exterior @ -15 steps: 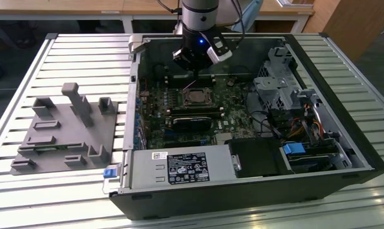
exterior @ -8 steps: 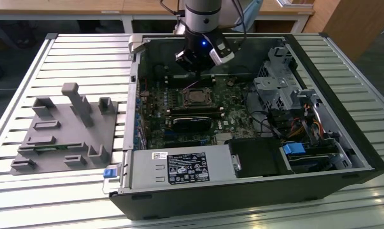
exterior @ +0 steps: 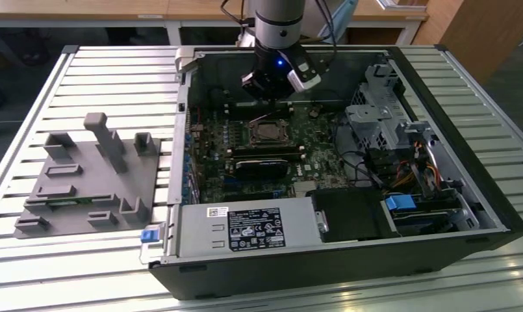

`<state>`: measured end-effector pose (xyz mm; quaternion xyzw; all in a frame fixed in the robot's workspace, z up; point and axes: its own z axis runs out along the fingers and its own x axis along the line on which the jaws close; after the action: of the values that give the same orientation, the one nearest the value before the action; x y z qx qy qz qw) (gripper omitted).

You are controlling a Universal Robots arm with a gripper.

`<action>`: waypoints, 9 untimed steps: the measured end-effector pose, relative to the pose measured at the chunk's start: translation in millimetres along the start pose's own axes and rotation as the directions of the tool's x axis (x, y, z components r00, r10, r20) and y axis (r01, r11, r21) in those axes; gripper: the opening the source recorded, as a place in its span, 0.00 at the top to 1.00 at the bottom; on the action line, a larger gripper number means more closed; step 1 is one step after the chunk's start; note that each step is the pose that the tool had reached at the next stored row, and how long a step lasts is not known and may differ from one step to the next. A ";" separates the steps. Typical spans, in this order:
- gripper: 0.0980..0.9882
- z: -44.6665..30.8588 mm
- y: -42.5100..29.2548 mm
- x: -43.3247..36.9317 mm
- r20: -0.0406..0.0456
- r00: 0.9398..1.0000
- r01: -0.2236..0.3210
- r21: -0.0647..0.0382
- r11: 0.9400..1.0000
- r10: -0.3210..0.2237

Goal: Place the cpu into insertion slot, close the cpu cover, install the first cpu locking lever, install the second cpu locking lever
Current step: 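Install the first cpu locking lever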

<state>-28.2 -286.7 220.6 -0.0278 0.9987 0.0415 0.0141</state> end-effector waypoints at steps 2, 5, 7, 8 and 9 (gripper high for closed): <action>0.99 1.1 0.5 -1.9 0.000 1.000 0.000 0.000 1.000 0.000; 0.99 3.0 1.6 -4.2 0.000 1.000 0.000 0.000 1.000 0.000; 0.99 4.6 2.3 -5.6 0.000 1.000 0.000 0.000 1.000 0.000; 0.99 5.4 2.5 -6.1 0.000 1.000 0.000 0.000 1.000 0.000; 0.99 6.3 2.5 -6.3 0.000 1.000 0.000 0.000 1.000 0.000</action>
<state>-21.9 -283.3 214.7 -0.0278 0.9986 0.0416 0.0142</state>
